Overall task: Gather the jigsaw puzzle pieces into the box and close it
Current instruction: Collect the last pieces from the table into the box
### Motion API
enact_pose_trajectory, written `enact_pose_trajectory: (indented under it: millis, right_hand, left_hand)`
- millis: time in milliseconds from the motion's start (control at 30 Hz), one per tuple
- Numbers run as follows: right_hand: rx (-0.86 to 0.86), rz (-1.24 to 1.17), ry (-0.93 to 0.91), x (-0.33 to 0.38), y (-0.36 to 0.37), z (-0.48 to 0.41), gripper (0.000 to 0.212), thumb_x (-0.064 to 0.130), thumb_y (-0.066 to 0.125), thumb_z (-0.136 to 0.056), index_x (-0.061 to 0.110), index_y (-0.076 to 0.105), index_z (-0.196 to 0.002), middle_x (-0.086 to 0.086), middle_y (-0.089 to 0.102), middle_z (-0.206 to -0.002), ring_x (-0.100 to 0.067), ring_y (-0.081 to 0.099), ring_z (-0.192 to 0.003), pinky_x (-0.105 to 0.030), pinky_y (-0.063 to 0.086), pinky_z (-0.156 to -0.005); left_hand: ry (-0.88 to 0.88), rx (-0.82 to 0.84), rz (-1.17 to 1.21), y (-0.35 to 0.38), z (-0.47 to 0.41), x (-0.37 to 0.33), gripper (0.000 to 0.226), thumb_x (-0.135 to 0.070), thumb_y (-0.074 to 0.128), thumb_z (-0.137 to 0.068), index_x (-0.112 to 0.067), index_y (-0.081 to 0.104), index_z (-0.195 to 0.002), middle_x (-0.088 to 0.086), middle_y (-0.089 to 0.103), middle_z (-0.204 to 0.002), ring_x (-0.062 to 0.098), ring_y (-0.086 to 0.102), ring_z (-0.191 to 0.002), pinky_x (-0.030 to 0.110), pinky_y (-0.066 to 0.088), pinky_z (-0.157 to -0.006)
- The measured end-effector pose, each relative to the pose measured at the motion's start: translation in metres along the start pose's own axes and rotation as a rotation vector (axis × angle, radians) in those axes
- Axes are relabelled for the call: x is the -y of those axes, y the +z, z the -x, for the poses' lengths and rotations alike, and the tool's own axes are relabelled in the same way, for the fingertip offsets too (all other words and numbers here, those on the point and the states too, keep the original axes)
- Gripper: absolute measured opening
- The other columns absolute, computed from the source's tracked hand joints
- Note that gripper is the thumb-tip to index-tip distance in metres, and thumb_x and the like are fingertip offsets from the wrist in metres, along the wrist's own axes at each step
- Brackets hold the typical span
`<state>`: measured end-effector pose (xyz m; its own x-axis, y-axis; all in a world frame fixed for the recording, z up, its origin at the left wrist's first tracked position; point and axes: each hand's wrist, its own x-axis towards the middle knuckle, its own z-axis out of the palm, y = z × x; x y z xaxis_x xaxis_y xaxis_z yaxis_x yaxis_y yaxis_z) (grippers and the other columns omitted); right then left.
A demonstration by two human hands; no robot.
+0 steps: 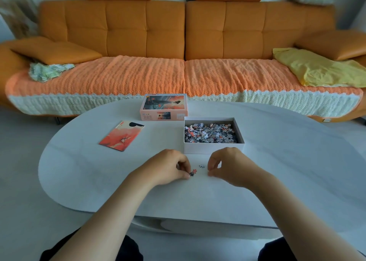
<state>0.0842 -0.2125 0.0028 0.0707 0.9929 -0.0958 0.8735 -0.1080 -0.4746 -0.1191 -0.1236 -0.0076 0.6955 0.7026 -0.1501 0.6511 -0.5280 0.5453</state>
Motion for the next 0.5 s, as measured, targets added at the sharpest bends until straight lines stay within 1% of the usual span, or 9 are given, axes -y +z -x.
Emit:
enact_pose_trajectory:
  millis: [33,100,167,200,233,300,400,500]
  right_hand:
    - [-0.035,-0.009,0.000,0.001,0.001,-0.001,0.009,0.025,0.077,-0.078,0.030,0.070,-0.081,0.014,0.066,-0.082,-0.002,0.059,-0.073,-0.021,0.051,-0.067]
    - [-0.085,-0.028,0.000,0.004,0.003,-0.004,0.014,0.027,0.074,-0.082,0.032,0.070,-0.094,0.015,0.065,-0.086,-0.004,0.059,-0.078,-0.024,0.051,-0.073]
    - [-0.073,-0.031,0.001,0.006,0.007,-0.007,0.022,0.029,0.069,-0.086,0.032,0.069,-0.108,0.013,0.065,-0.092,-0.007,0.059,-0.081,-0.023,0.048,-0.075]
    - [-0.058,-0.002,-0.007,0.007,0.009,-0.009,0.022,0.029,0.067,-0.088,0.031,0.070,-0.110,0.011,0.066,-0.094,-0.008,0.058,-0.083,-0.023,0.047,-0.075]
    - [-0.048,0.036,-0.020,0.008,0.011,-0.011,0.020,0.028,0.066,-0.088,0.030,0.072,-0.107,0.010,0.067,-0.095,-0.008,0.057,-0.082,-0.022,0.046,-0.075]
    - [-0.049,0.066,-0.044,0.008,0.013,-0.013,0.014,0.026,0.067,-0.087,0.027,0.075,-0.099,0.010,0.065,-0.090,-0.007,0.054,-0.079,-0.019,0.043,-0.069]
    - [-0.052,0.022,-0.047,0.007,0.012,-0.015,0.006,0.022,0.071,-0.083,0.025,0.074,-0.087,0.013,0.062,-0.083,-0.002,0.054,-0.072,-0.009,0.038,-0.059]
    - [-0.049,-0.041,-0.058,0.007,0.010,-0.013,0.007,0.016,0.072,-0.080,0.024,0.072,-0.079,0.013,0.066,-0.080,0.002,0.056,-0.067,-0.006,0.040,-0.056]
  left_hand:
    - [-0.006,0.000,0.001,0.000,0.000,0.000,0.010,-0.034,0.079,-0.076,-0.032,0.071,-0.082,-0.015,0.065,-0.084,0.001,0.059,-0.077,0.026,0.052,-0.074]
    - [-0.013,0.003,0.007,0.000,-0.001,0.001,0.010,-0.034,0.079,-0.076,-0.031,0.071,-0.081,-0.014,0.065,-0.083,0.002,0.060,-0.077,0.026,0.051,-0.072]
    - [-0.014,0.014,0.010,0.001,-0.002,0.001,0.009,-0.034,0.079,-0.076,-0.031,0.071,-0.081,-0.014,0.065,-0.084,0.003,0.060,-0.078,0.027,0.052,-0.073]
    - [-0.011,0.020,0.005,0.001,-0.003,0.002,0.009,-0.034,0.079,-0.077,-0.032,0.071,-0.081,-0.014,0.066,-0.085,0.003,0.060,-0.079,0.028,0.052,-0.074]
    - [-0.007,0.027,-0.004,0.001,-0.004,0.002,0.009,-0.034,0.078,-0.077,-0.033,0.070,-0.080,-0.014,0.065,-0.086,0.003,0.060,-0.080,0.029,0.053,-0.076]
    - [-0.004,0.041,-0.021,0.000,-0.005,0.002,0.009,-0.034,0.077,-0.078,-0.035,0.068,-0.080,-0.014,0.065,-0.089,0.004,0.059,-0.083,0.030,0.052,-0.078]
    - [-0.006,0.053,-0.030,0.000,-0.005,0.002,0.008,-0.034,0.076,-0.080,-0.033,0.068,-0.083,-0.013,0.063,-0.093,0.005,0.059,-0.086,0.028,0.051,-0.079]
    - [0.006,0.051,-0.043,-0.001,-0.004,0.001,0.009,-0.034,0.074,-0.081,-0.034,0.066,-0.082,-0.013,0.062,-0.094,0.003,0.057,-0.084,0.025,0.049,-0.077]
